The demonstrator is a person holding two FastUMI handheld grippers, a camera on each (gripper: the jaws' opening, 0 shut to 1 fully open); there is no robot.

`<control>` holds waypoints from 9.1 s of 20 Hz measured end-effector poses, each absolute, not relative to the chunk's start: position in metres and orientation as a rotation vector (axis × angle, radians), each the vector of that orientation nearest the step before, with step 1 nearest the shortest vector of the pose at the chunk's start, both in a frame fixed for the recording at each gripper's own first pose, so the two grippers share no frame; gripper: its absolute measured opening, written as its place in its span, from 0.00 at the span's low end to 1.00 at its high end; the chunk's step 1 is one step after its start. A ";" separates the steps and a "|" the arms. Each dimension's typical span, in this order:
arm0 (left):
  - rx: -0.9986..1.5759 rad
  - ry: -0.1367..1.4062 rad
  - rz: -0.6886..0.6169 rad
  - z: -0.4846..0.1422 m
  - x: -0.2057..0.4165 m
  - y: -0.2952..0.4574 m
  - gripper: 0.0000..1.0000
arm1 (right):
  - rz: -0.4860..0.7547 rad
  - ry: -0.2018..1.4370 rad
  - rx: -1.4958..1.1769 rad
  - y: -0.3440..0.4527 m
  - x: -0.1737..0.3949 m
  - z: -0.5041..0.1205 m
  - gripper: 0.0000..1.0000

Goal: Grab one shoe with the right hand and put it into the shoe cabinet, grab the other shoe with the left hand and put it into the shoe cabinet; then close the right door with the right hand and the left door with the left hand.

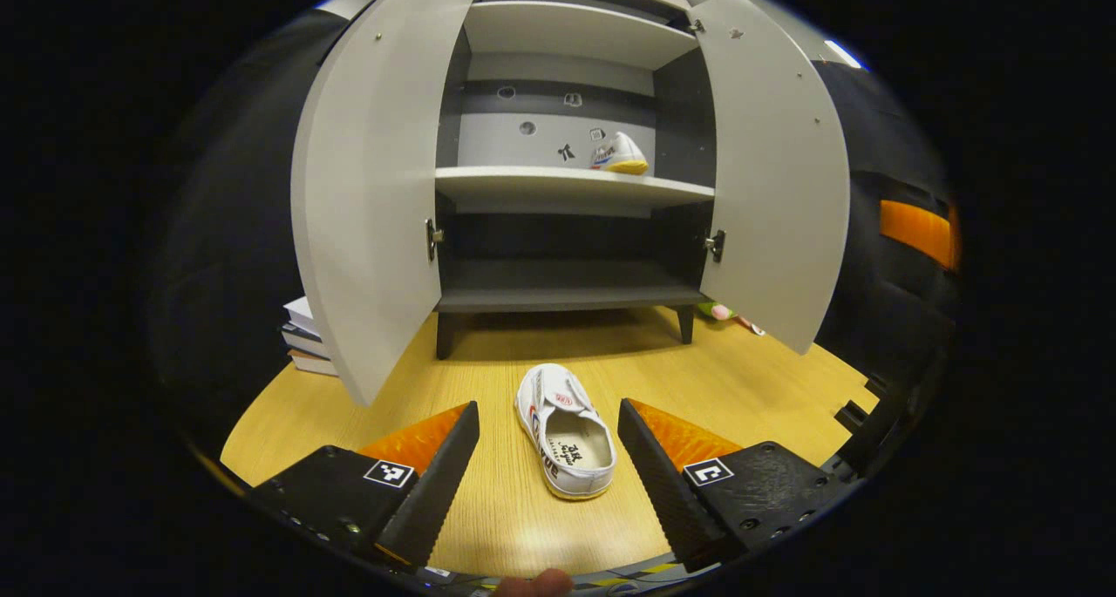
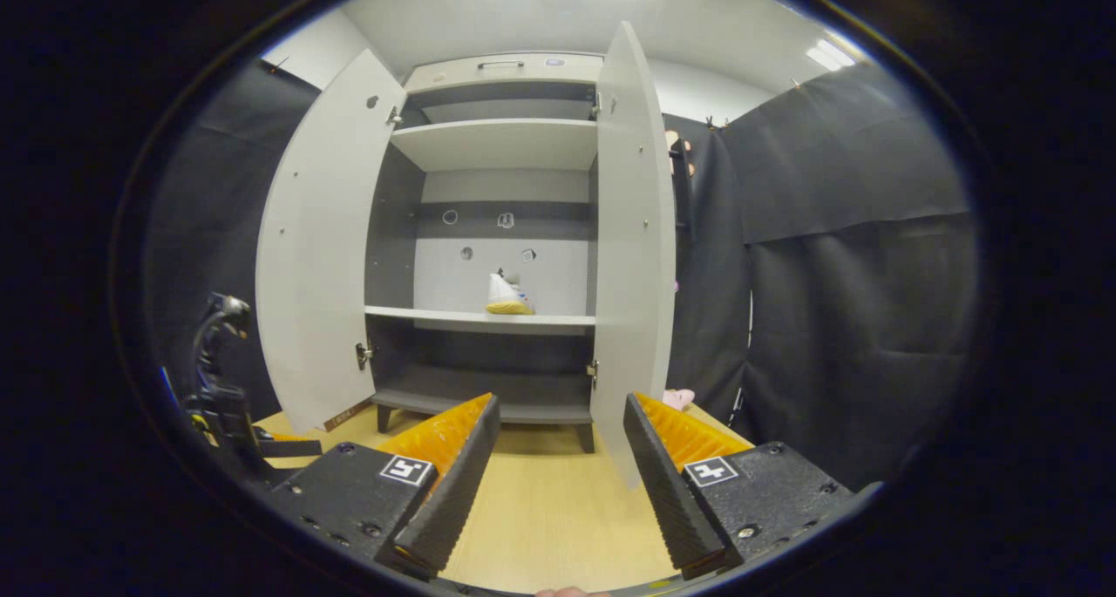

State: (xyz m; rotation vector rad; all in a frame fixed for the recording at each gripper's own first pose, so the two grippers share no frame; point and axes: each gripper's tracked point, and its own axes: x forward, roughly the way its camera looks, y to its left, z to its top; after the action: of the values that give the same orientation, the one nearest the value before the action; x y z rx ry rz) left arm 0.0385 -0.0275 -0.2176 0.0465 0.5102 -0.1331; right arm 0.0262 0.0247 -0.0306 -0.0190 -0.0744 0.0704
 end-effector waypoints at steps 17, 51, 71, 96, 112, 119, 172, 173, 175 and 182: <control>0.063 0.703 -0.068 -0.343 0.113 -0.003 0.96 | 0.061 -0.020 -0.077 0.027 0.049 -0.038 0.90; -0.081 0.184 -0.078 -0.021 0.166 0.012 0.00 | 0.194 -0.017 -0.101 0.083 0.065 -0.045 0.91; -0.062 0.697 0.168 -0.068 0.381 0.019 0.00 | 0.044 -0.008 -0.072 0.027 0.067 -0.041 0.90; -0.001 0.124 -0.128 0.046 0.202 0.023 0.56 | 0.149 -0.060 -0.058 0.061 0.044 -0.022 0.90; 0.039 0.067 -0.074 -0.052 0.015 0.020 0.84 | 0.207 -0.010 -0.080 0.077 -0.010 -0.047 0.90; 0.012 0.138 -0.121 -0.078 -0.006 0.000 0.85 | 0.104 0.001 -0.055 0.030 -0.028 -0.046 1.00; 0.033 0.243 -0.019 -0.107 -0.011 0.047 0.85 | 0.164 -0.176 -0.034 0.042 0.186 0.175 0.92; 0.033 0.246 -0.013 -0.107 -0.011 0.050 0.85 | 0.158 -0.177 -0.045 0.045 0.190 0.175 0.92; 0.033 0.246 -0.006 -0.108 -0.009 0.054 0.85 | 0.154 -0.179 -0.057 0.048 0.192 0.176 0.95; 0.031 0.233 0.011 -0.100 -0.003 0.063 0.85 | 0.158 -0.216 -0.021 0.032 0.137 0.157 0.97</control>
State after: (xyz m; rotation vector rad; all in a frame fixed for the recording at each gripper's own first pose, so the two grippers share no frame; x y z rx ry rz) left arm -0.0035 0.0634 -0.1002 0.0314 0.2333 0.0108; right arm 0.1371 0.0317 0.1567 -0.0212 -0.2158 0.1576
